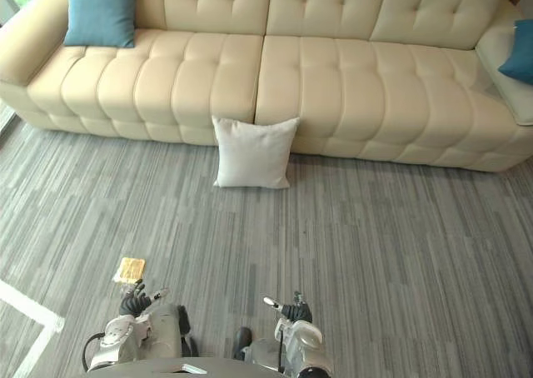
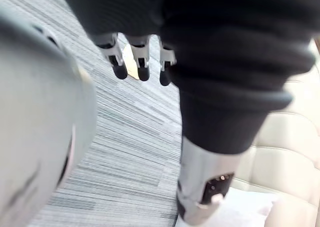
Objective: Pick up cushions and gather them together orderly.
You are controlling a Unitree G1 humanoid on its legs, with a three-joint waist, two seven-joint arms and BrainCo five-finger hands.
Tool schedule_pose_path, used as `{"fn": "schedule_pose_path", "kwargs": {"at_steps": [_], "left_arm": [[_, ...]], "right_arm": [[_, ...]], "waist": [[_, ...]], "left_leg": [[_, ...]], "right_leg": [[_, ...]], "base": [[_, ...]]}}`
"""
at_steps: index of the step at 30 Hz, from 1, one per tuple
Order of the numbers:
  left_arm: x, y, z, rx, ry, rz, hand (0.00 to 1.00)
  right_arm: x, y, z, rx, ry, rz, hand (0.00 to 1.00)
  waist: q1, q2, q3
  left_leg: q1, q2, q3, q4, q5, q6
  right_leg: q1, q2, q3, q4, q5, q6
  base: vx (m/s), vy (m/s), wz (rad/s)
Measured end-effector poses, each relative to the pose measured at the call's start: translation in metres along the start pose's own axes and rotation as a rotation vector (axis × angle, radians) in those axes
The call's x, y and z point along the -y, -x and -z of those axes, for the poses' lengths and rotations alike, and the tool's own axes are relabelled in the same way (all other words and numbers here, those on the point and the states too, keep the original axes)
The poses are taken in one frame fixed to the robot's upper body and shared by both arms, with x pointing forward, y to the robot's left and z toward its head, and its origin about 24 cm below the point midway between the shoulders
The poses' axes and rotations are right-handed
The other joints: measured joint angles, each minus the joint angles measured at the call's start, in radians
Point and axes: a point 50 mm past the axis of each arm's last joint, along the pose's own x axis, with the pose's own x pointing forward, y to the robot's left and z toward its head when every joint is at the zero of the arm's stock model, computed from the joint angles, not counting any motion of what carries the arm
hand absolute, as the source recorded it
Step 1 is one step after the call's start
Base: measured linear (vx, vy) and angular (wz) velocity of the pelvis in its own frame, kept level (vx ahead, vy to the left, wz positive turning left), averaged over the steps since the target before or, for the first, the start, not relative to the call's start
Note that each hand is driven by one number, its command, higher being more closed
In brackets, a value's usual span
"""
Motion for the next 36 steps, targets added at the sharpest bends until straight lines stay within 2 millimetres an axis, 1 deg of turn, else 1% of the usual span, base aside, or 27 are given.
{"fn": "schedule_pose_path", "kwargs": {"at_steps": [1,2,3,4,5,7,10,13,14,15,16,17,18,20,22,23,24,25,27,29,30,31,32,33,34,35,36], "left_arm": [[-0.004,0.0,0.0,-0.004,-0.004,-0.007,0.0],[-0.007,-0.001,0.002,-0.015,-0.016,-0.009,0.0],[-0.007,-0.001,0.003,-0.026,-0.018,-0.008,0.0],[-0.007,0.0,0.007,-0.041,-0.02,-0.007,0.0],[-0.007,0.001,0.009,-0.051,-0.022,-0.007,0.0],[-0.007,0.001,0.01,-0.059,-0.023,-0.005,0.0],[-0.007,0.001,0.014,-0.077,-0.021,-0.008,0.0],[-0.006,0.002,0.017,-0.095,-0.024,-0.004,0.0],[-0.005,0.002,0.018,-0.099,-0.027,-0.002,0.0],[-0.006,0.002,0.019,-0.103,-0.034,0.0,0.0],[-0.005,0.002,0.02,-0.109,-0.033,0.001,0.0],[0.003,0.003,0.023,-0.12,-0.024,0.022,0.0],[0.01,0.004,0.024,-0.119,-0.015,0.035,0.0],[0.014,0.005,0.027,-0.127,-0.007,0.042,0.0],[0.02,0.006,0.026,-0.121,0.005,0.054,0.0],[0.02,0.005,0.024,-0.112,0.021,0.049,0.0],[0.019,0.005,0.022,-0.104,0.04,0.038,0.0],[0.019,0.005,0.02,-0.099,0.041,0.036,0.0],[0.019,0.004,0.019,-0.089,0.047,0.035,0.0],[0.02,0.005,0.018,-0.087,0.044,0.04,0.0],[0.02,0.004,0.018,-0.085,0.044,0.04,0.0],[0.021,0.004,0.016,-0.08,0.042,0.042,0.0],[0.021,0.004,0.017,-0.083,0.04,0.045,0.0],[0.022,0.005,0.018,-0.085,0.038,0.048,0.0],[0.014,0.004,0.018,-0.087,0.021,0.031,0.0],[0.01,0.004,0.019,-0.088,0.018,0.023,0.0],[0.007,0.004,0.018,-0.086,0.018,0.015,0.0]], "right_arm": [[-0.003,0.0,0.0,0.0,0.016,-0.011,0.0],[-0.003,0.0,-0.001,0.006,0.024,-0.015,0.0],[-0.001,0.0,-0.003,0.012,0.028,-0.012,0.0],[-0.003,-0.001,-0.005,0.024,0.033,-0.017,0.0],[-0.004,-0.001,-0.007,0.028,0.038,-0.027,0.0],[-0.004,-0.001,-0.009,0.037,0.037,-0.026,0.0],[-0.002,-0.002,-0.014,0.059,0.026,-0.019,0.0],[-0.003,-0.003,-0.018,0.071,0.025,-0.021,0.0],[-0.004,-0.003,-0.02,0.077,0.027,-0.024,0.0],[-0.003,-0.003,-0.02,0.075,0.034,-0.024,0.0],[-0.002,-0.004,-0.021,0.077,0.039,-0.021,0.0],[0.002,-0.006,-0.029,0.094,0.062,-0.015,0.0],[0.007,-0.006,-0.03,0.1,0.065,0.001,0.0],[0.012,-0.007,-0.032,0.101,0.09,0.01,0.0],[0.014,-0.007,-0.03,0.093,0.1,0.014,0.0],[0.014,-0.006,-0.028,0.086,0.104,0.012,0.0],[0.013,-0.005,-0.025,0.08,0.112,0.009,0.0],[0.014,-0.005,-0.023,0.076,0.112,0.009,0.0],[0.016,-0.004,-0.019,0.064,0.102,0.018,0.0],[0.018,-0.004,-0.017,0.055,0.084,0.028,0.0],[0.018,-0.004,-0.017,0.053,0.08,0.028,0.0],[0.018,-0.004,-0.016,0.047,0.076,0.029,0.0],[0.02,-0.004,-0.017,0.048,0.078,0.035,0.0],[0.02,-0.005,-0.016,0.043,0.078,0.035,0.0],[0.016,-0.003,-0.01,0.027,0.071,0.027,0.0],[0.014,-0.002,-0.007,0.02,0.062,0.023,0.0],[0.009,-0.001,-0.004,0.012,0.053,0.014,0.0]], "waist": [[0.005,-0.016,0.0],[-0.007,-0.025,0.001],[-0.012,-0.026,0.001],[-0.021,-0.024,0.002],[-0.022,-0.012,0.009],[-0.024,-0.016,0.007],[-0.03,-0.014,0.009],[-0.048,-0.009,0.011],[-0.054,-0.006,0.012],[-0.058,-0.008,0.011],[-0.057,-0.005,0.01],[-0.044,0.042,0.016],[-0.058,0.049,0.018],[-0.064,0.065,0.008],[-0.067,0.071,0.004],[-0.069,0.072,0.005],[-0.068,0.072,0.005],[-0.065,0.071,0.005],[-0.057,0.072,0.004],[-0.054,0.069,-0.002],[-0.053,0.069,-0.002],[-0.051,0.069,-0.002],[-0.05,0.079,-0.006],[-0.044,0.086,-0.012],[-0.034,0.057,-0.025],[-0.034,0.053,-0.029],[-0.032,0.032,-0.04]], "left_leg": [[0.037,-0.012,0.026,-0.006,-0.028,0.009],[0.084,-0.027,0.043,-0.007,-0.06,0.022],[0.111,-0.033,0.047,-0.006,-0.078,0.028],[0.166,-0.041,0.049,-0.007,-0.103,0.038],[0.228,-0.044,0.049,-0.028,-0.126,0.041],[0.3,-0.044,0.05,-0.078,-0.141,0.034],[0.4,-0.042,0.056,-0.161,-0.15,0.02],[0.483,-0.03,0.059,-0.218,-0.149,0.016],[0.509,-0.021,0.048,-0.234,-0.153,-0.018],[0.534,-0.017,0.029,-0.234,-0.171,-0.057],[0.546,-0.006,0.012,-0.234,-0.18,-0.071],[0.555,0.024,-0.007,-0.235,-0.162,-0.079],[0.575,0.016,-0.028,-0.248,-0.124,-0.087],[0.598,0.019,-0.052,-0.249,-0.08,-0.098],[0.573,0.036,-0.079,-0.175,-0.043,-0.128],[0.522,0.058,-0.105,-0.057,-0.015,-0.135],[0.45,0.083,-0.12,0.102,0.041,-0.149],[0.423,0.096,-0.118,0.17,0.048,-0.15],[0.346,0.139,-0.068,0.297,-0.03,-0.127],[0.288,0.139,-0.012,0.226,-0.087,-0.113],[0.273,0.135,-0.001,0.188,-0.095,-0.109],[0.248,0.117,0.013,0.083,-0.097,-0.098],[0.236,0.098,0.013,-0.053,-0.038,-0.093],[0.235,0.088,0.008,-0.078,-0.035,-0.119],[0.263,0.049,0.018,-0.128,-0.019,-0.102],[0.264,0.038,0.02,-0.14,-0.013,-0.096],[0.262,0.027,0.021,-0.149,-0.008,-0.089]], "right_leg": [[-0.063,-0.025,0.008,0.158,0.007,0.013],[-0.133,-0.067,0.005,0.35,0.04,0.061],[-0.162,-0.085,0.007,0.449,0.053,0.079],[-0.204,-0.107,-0.002,0.595,0.055,0.085],[-0.248,-0.124,-0.035,0.694,0.052,0.079],[-0.316,-0.138,-0.095,0.737,0.044,0.067],[-0.415,-0.142,-0.183,0.636,0.009,0.037],[-0.459,-0.11,-0.235,0.329,0.052,0.009],[-0.469,-0.09,-0.228,0.193,0.122,-0.001],[-0.455,-0.074,-0.208,0.082,0.304,-0.024],[-0.438,-0.059,-0.212,0.089,0.323,-0.056],[-0.436,-0.036,-0.204,0.129,0.295,-0.064],[-0.441,-0.056,-0.206,0.194,0.225,-0.06],[-0.43,-0.065,-0.216,0.245,0.166,-0.066],[-0.39,-0.059,-0.24,0.231,0.137,-0.069],[-0.348,-0.046,-0.257,0.196,0.133,-0.07],[-0.295,-0.032,-0.268,0.144,0.132,-0.071],[-0.274,-0.028,-0.269,0.124,0.132,-0.071],[-0.204,-0.017,-0.28,0.074,0.132,-0.071],[-0.17,-0.025,-0.284,0.041,0.141,-0.057],[-0.166,-0.03,-0.284,0.037,0.143,-0.053],[-0.161,-0.046,-0.283,0.037,0.145,-0.034],[-0.158,-0.053,-0.28,0.041,0.146,-0.01],[-0.158,-0.051,-0.267,0.044,0.143,0.006],[-0.155,-0.062,-0.227,0.008,0.159,0.03],[-0.153,-0.069,-0.228,-0.011,0.166,0.036],[-0.147,-0.071,-0.223,-0.037,0.184,0.034]], "base": [[0.56,0.31,-0.52],[0.44,0.251,-0.36],[0.45,0.203,-0.03],[0.44,0.147,0.06],[0.43,0.123,0.07],[0.4,0.06,0.06],[0.41,-0.022,0.0],[0.42,-0.135,0.18],[0.48,-0.219,0.37],[0.5,-0.236,0.37],[0.53,-0.246,0.15],[0.41,-0.19,0.1],[0.38,-0.188,0.08],[0.42,-0.219,0.25],[0.35,-0.192,0.27],[0.24,-0.131,0.3],[0.21,-0.106,0.25],[0.15,-0.057,0.13],[0.15,-0.02,0.08],[0.15,0.038,0.1],[0.12,0.114,0.02],[0.1,0.172,0.08],[0.09,0.201,0.03],[0.1,0.239,0.0],[0.07,0.187,-0.03],[0.09,0.186,0.08],[0.06,0.105,0.07]]}}
